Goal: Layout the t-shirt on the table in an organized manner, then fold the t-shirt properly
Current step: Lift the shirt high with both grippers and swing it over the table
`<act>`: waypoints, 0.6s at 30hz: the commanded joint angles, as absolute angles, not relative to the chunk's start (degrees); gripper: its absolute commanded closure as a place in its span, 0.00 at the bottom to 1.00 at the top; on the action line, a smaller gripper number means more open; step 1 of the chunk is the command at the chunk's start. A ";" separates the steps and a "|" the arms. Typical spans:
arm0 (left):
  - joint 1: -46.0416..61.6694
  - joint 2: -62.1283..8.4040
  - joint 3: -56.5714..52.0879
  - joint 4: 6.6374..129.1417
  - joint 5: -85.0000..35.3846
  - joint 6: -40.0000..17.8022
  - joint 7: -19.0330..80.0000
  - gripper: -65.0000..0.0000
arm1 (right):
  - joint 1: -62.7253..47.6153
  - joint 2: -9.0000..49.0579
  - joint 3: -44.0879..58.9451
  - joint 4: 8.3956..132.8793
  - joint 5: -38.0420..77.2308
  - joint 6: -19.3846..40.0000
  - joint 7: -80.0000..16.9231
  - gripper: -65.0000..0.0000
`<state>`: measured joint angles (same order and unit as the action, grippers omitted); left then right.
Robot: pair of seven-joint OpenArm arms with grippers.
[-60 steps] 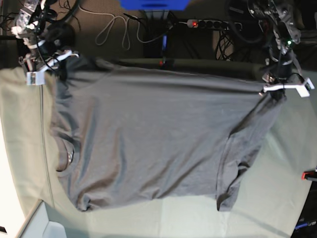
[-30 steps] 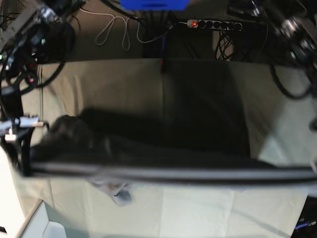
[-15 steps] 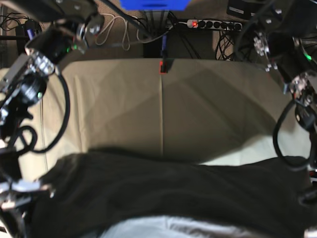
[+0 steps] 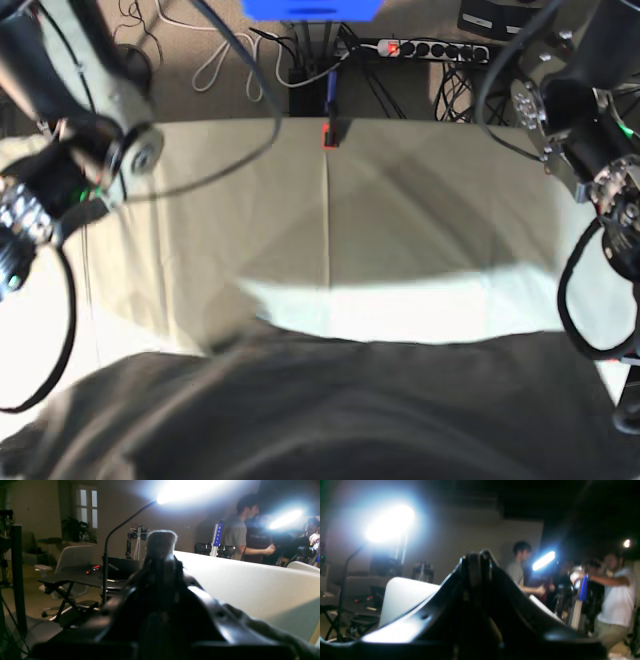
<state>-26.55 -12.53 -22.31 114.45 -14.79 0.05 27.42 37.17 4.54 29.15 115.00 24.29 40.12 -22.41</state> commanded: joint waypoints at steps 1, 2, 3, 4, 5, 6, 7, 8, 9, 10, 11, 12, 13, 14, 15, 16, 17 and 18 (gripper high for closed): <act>-28.26 -13.23 -22.55 116.09 -14.99 0.22 25.36 1.00 | 39.87 4.97 29.05 115.74 25.10 40.00 -20.70 1.00; -28.26 -13.23 -23.08 116.18 -15.08 0.22 25.36 1.00 | 40.66 4.97 28.97 115.74 25.10 40.00 -20.70 1.00; -28.44 -13.23 -23.78 116.18 -15.08 0.22 25.27 1.00 | 41.19 4.97 28.97 115.74 25.10 40.00 -20.70 1.00; -28.70 -13.23 -24.57 116.18 -15.16 0.22 25.27 1.00 | 41.80 4.97 28.97 116.09 25.10 40.00 -20.70 1.00; -28.79 -13.23 -25.01 116.18 -15.16 0.22 25.27 1.00 | 42.07 4.97 28.97 116.26 25.10 40.00 -20.70 1.00; -28.79 -13.23 -25.36 116.18 -15.16 0.22 25.27 1.00 | 42.24 4.97 28.97 116.44 25.10 40.00 -20.70 1.00; -28.62 -13.23 -25.71 116.18 -15.16 0.22 25.27 1.00 | 42.24 4.97 28.97 116.44 25.10 40.00 -20.70 1.00; -28.53 -13.23 -26.07 116.18 -15.16 0.13 25.27 1.00 | 42.24 4.88 28.88 116.44 25.10 40.00 -20.70 1.00; -28.53 -13.14 -26.07 116.18 -15.16 0.13 25.27 1.00 | 42.15 4.79 28.88 116.44 25.10 40.00 -20.70 1.00; -28.44 -12.97 -26.15 116.18 -15.16 0.13 25.27 1.00 | 42.07 4.70 28.79 116.35 25.10 40.00 -20.70 1.00; -28.44 -12.88 -26.42 116.18 -15.16 0.13 25.27 1.00 | 41.98 4.62 28.44 116.26 25.10 40.00 -20.70 1.00; -28.35 -12.79 -26.42 116.18 -15.16 0.13 25.27 1.00 | 41.71 4.62 28.00 116.26 25.10 40.00 -20.70 1.00; -27.82 -12.79 -26.42 116.09 -15.16 0.22 25.27 1.00 | 41.54 4.62 27.56 116.09 25.10 40.00 -20.70 1.00; -27.30 -12.79 -26.42 116.00 -15.16 0.22 25.27 1.00 | 41.45 4.62 27.30 115.91 25.01 40.00 -20.70 1.00; -27.03 -12.70 -26.24 115.91 -15.16 0.22 25.27 1.00 | 40.92 4.62 27.21 115.56 24.92 40.00 -20.70 1.00; -26.59 -12.70 -26.15 115.65 -15.16 0.22 25.27 1.00 | 40.48 4.62 27.03 114.68 24.92 40.00 -20.70 1.00; -26.24 -12.70 -26.07 115.47 -15.16 0.22 25.27 1.00 | 40.31 4.62 26.24 113.63 24.92 40.00 -20.70 1.00; -25.89 -12.62 -26.07 115.21 -15.16 0.22 25.27 1.00 | 40.31 4.62 25.71 112.75 24.92 40.00 -20.70 1.00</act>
